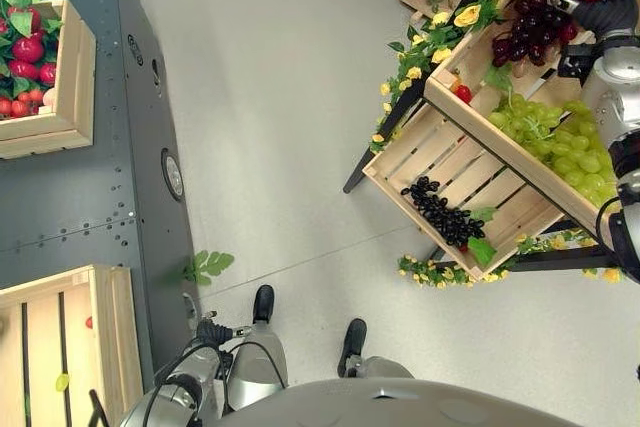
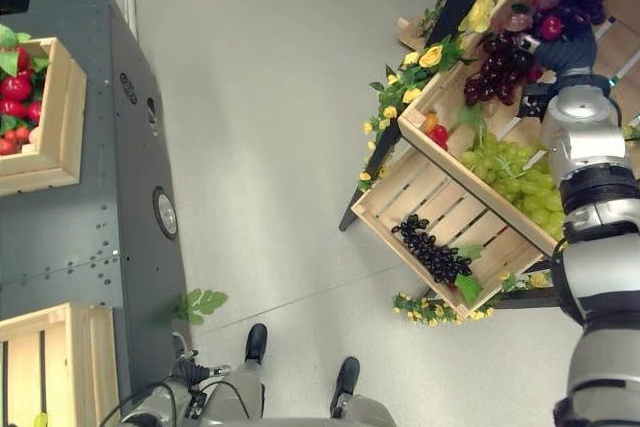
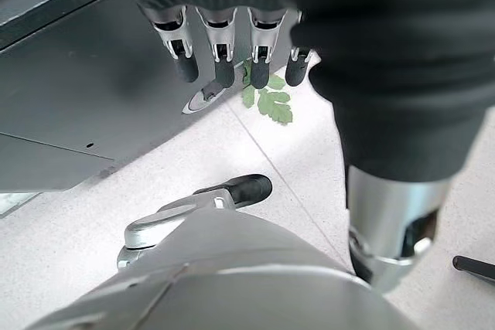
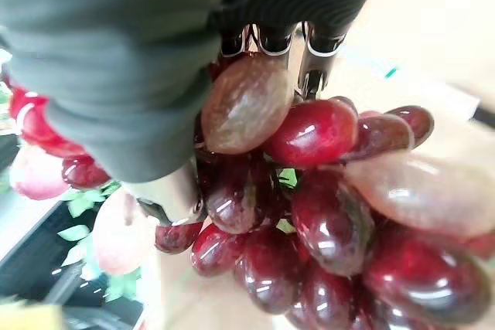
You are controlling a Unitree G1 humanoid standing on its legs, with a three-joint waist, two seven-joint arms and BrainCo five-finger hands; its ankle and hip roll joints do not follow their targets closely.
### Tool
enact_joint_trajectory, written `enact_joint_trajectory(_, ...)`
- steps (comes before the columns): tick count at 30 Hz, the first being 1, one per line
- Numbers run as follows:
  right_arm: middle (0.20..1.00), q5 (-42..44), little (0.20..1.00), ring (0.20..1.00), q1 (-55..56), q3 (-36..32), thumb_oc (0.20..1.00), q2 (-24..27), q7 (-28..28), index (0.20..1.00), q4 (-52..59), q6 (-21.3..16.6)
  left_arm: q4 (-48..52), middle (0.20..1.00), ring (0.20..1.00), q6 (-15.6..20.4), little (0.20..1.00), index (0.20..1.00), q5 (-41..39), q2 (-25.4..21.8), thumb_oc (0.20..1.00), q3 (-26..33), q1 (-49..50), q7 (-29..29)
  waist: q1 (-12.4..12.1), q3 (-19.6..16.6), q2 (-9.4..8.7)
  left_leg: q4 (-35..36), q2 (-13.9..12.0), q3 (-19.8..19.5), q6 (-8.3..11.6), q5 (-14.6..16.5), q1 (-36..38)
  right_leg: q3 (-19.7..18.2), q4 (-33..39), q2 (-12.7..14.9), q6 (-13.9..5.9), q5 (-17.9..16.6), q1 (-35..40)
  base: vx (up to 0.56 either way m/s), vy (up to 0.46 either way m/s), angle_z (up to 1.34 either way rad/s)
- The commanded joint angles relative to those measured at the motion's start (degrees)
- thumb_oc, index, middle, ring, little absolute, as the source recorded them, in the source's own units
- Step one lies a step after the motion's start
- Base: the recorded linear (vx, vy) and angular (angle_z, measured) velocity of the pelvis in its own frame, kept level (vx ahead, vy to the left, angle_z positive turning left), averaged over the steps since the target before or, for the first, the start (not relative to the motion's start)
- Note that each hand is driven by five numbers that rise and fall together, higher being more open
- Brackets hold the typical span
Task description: Pick up the fruits from the basket on one side to the basket on the other side
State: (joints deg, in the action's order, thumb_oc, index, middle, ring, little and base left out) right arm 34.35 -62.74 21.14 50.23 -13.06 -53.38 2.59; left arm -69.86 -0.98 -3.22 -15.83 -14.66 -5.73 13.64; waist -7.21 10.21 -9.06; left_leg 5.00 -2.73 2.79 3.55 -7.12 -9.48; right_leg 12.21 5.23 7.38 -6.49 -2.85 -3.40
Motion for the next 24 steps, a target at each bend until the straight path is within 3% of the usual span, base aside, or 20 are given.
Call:
enact_joint_trajectory(1,0.2,-1.74,0.2,0.2,-3.52,-0.73,0.2,6.63,-1.97,0.2,0.15,-3.08,-3.55,1.0,1.0,-0.08,1.0,1.0,-1.05,0.03,1.0,-2.75,-0.86,1.17,-1.67,-1.23,-1.11,-0.09,0.45,-2.09,0.71,4.3,1.55,-0.92,-0.23,1.48,-3.81,-1.58,-1.72,0.0,0.0,0.0)
enact_joint_trajectory(3,0.2,-3.11,0.2,0.2,-3.06,-0.79,0.2,7.19,-1.92,0.2,-1.02,-2.71,-3.53,1.0,1.0,-0.06,1.0,1.0,-1.02,-0.17,1.0,-2.71,-0.92,1.16,-1.63,-1.11,-1.1,-0.07,0.5,-2.17,0.7,4.31,1.54,-0.9,-0.23,1.51,-3.82,-1.51,-1.73,-0.01,0.004,0.02)
enact_joint_trajectory(4,0.278,-2.77,0.278,0.278,-2.77,-1.04,0.278,7.28,-1.8,0.278,-0.82,-2.83,-3.45,1.0,1.0,-0.12,1.0,1.0,-1.1,-0.12,1.0,-2.74,-1.12,1.31,-1.39,-1.09,-1.02,-0.07,0.46,-2.05,0.7,4.34,1.55,-0.93,-0.23,1.5,-3.81,-1.51,-1.83,-0.02,0.011,0.05)
enact_joint_trajectory(5,1.0,-2.8,1.0,1.0,-2.82,-1.08,1.0,7.37,-1.87,1.0,-1.05,-2.75,-3.41,1.0,1.0,-0.17,1.0,1.0,-1.18,-0.08,1.0,-2.79,-1.14,1.34,-1.35,-1.09,-0.99,-0.08,0.42,-1.96,0.72,4.35,1.57,-0.99,-0.23,1.52,-3.8,-1.55,-1.88,-0.02,0.011,0.04)
enact_joint_trajectory(17,1.0,-4.95,1.0,1.0,-6.82,2.71,1.0,6.81,-0.13,1.0,-3.64,-1.7,-3.39,1.0,1.0,0.04,1.0,1.0,-1.55,-0.13,1.0,-3.18,-1.44,0.63,-0.74,-1.17,-0.66,-0.18,0.44,-1.6,0.68,4.36,1.55,-1.7,-0.23,1.46,-3.68,-1.75,-2.26,0.0,0.0,0.0)
enact_joint_trajectory(24,1.0,-12.87,1.0,1.0,-7.95,6.64,1.0,9.3,0.48,1.0,-0.4,-0.47,-3.29,1.0,1.0,-0.26,1.0,1.0,-0.55,-0.37,1.0,-2.7,-1.78,0.4,-0.13,-1.43,-1.07,-0.18,0.38,-1.6,0.68,4.55,1.78,-1.48,-0.23,1.5,-3.73,-1.73,-2.13,0.0,0.0,0.0)
